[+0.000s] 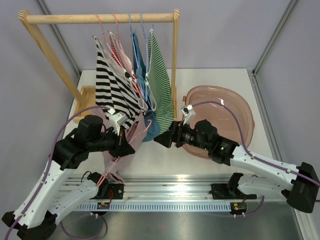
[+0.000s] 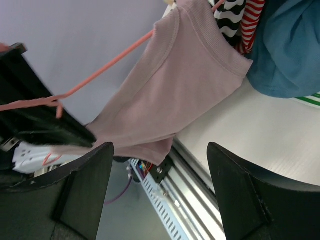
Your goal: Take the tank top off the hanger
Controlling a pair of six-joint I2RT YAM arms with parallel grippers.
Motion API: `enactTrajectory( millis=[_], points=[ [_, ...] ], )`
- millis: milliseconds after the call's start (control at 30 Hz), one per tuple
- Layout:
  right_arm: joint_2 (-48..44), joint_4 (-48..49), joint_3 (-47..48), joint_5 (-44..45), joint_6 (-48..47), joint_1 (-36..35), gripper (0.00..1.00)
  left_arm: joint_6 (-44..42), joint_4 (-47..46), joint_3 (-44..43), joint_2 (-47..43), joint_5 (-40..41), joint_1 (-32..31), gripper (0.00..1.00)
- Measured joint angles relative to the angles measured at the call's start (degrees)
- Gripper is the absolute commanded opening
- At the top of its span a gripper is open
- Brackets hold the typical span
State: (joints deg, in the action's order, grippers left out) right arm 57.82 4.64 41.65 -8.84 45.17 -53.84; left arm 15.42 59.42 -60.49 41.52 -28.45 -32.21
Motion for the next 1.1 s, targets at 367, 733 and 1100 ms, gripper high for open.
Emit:
enactTrajectory(
  millis=[367,733,1100],
  points=[
    [11.4,17.1,-2.5,9.8,-0.2,-3.8,0.82,7.8,-10.1,5.8,-6.4,-6.2,-0.1,0.00],
    [20.6,23.3,3.8,9.7,-3.0,-5.9,0.80,9.5,-8.5,7.6,-11.3,-6.0,-0.2,0.00],
    [23.3,21.9,8.5,11.2,-6.5,-6.9,0.15,9.4,-7.6,7.6,-11.6,-5.7,-0.2,0.00]
  ],
)
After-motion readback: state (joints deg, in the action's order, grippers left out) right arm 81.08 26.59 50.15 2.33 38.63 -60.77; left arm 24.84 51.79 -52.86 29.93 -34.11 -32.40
